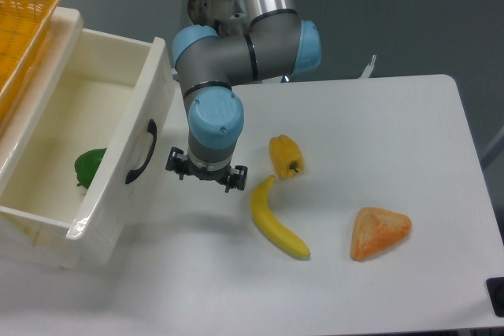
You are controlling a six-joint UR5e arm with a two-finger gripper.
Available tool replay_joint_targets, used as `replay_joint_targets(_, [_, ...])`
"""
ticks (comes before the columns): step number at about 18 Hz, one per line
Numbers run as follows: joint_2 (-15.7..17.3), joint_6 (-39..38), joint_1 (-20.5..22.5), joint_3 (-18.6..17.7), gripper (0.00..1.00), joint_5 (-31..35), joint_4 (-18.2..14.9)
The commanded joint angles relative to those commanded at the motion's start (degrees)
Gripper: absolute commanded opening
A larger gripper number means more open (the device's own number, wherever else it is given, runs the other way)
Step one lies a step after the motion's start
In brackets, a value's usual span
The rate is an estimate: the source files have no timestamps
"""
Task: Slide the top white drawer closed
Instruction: 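Push the drawer front with the gripper, sliding the drawer inward, then keep pushing the drawer front until it sits flush with the cabinet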
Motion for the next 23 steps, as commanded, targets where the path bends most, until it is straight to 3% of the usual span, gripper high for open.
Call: replay_joint_targets(23, [0.97,-0.35,-2.64,0.18,1.00,-1.76,-0.09])
